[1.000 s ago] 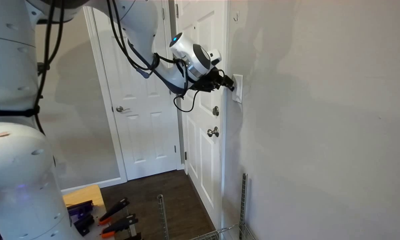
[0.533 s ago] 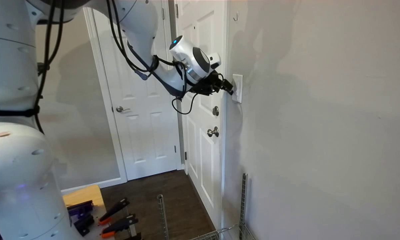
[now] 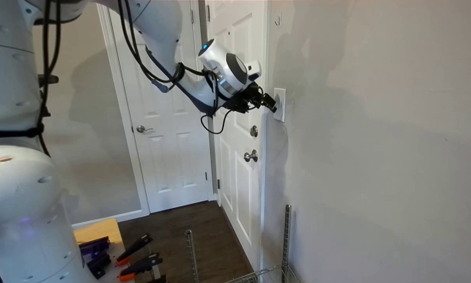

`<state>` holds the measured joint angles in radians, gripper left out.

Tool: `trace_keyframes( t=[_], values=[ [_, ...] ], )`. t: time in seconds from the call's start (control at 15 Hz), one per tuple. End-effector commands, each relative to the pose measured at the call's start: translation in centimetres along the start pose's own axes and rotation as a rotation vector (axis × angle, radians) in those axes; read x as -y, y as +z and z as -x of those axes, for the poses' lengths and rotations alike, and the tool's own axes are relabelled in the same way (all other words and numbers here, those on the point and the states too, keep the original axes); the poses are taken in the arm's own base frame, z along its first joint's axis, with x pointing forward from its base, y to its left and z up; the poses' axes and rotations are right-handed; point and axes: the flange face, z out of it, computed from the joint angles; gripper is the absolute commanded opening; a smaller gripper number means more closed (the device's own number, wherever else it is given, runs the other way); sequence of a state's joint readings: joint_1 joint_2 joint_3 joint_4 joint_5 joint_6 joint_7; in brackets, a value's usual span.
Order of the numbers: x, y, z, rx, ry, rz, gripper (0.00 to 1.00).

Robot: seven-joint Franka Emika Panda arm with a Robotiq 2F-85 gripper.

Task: Turn off the light

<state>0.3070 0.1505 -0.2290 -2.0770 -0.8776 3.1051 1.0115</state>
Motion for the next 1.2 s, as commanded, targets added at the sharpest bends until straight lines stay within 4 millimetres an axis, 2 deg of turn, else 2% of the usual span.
trace_keyframes(
  t=[0.0,0.2,0.33,0.73,1.13],
  values=[
    [0.0,-0.9,0.5,0.001,0.016,-0.006,1.0],
    [0.4,-0.4,1.3,0.023,0.016,-0.014,1.0],
    [0.4,-0.1,1.2,0.017,0.017,-0.016,1.0],
    [-0.1,0.5,-1.8,-0.053,0.002,-0.015,1.0],
    [0.4,2.5,0.5,0.018,0.033,-0.005,1.0]
  ],
)
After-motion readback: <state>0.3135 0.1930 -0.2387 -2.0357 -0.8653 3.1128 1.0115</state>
